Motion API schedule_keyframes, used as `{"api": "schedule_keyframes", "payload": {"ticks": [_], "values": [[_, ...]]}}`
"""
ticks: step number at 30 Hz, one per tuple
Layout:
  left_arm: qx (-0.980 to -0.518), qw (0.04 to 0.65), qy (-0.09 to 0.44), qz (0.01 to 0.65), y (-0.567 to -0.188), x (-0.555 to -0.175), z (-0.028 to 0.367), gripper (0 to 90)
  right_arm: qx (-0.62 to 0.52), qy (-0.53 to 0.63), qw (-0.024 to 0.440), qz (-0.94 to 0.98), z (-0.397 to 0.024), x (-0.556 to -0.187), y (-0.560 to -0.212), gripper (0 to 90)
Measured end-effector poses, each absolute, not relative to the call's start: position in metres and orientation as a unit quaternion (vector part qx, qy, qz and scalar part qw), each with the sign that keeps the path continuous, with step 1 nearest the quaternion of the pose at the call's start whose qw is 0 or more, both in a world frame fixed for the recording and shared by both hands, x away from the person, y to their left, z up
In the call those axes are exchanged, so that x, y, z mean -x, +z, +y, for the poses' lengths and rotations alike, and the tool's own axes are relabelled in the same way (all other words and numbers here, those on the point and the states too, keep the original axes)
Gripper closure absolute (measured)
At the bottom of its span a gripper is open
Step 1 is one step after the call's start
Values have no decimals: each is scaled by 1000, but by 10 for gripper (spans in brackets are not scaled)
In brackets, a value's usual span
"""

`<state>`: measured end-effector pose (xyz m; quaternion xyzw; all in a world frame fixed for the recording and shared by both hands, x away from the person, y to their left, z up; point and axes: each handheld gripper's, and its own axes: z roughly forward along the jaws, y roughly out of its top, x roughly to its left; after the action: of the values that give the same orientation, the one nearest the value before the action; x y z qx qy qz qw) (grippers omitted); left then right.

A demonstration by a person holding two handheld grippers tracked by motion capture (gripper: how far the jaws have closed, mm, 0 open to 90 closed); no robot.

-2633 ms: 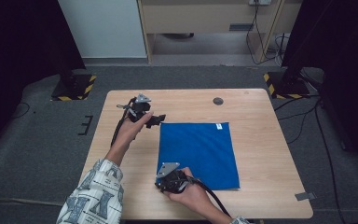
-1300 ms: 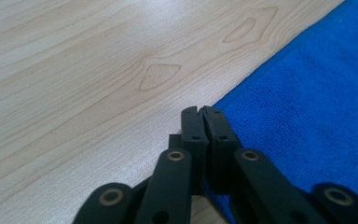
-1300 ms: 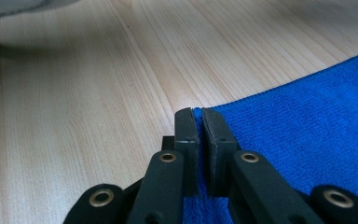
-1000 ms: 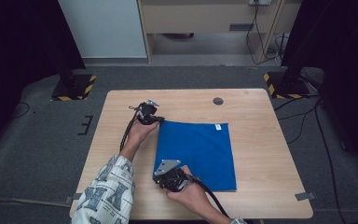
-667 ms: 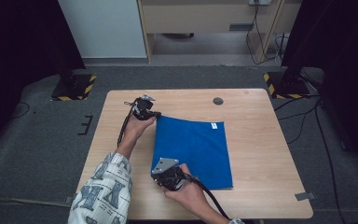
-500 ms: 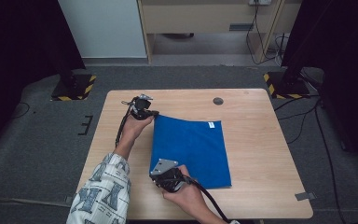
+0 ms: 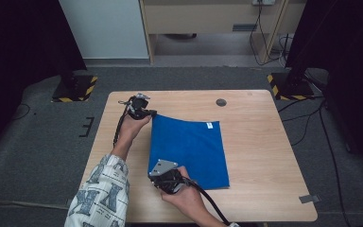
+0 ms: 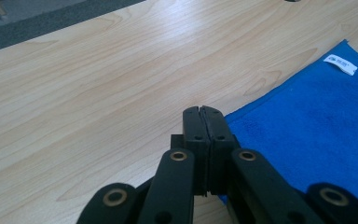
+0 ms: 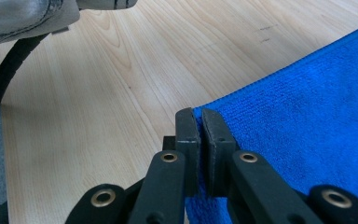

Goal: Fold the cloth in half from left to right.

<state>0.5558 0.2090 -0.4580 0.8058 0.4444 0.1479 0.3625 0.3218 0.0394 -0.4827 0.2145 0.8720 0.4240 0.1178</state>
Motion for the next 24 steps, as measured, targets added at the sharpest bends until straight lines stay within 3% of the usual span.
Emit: {"api": "schedule_keyframes", "payload": {"ticks": [24], "values": [[-801, 363, 162, 448, -449, -553, 226, 895, -197, 445, 120, 865, 59, -322, -470, 870]]}}
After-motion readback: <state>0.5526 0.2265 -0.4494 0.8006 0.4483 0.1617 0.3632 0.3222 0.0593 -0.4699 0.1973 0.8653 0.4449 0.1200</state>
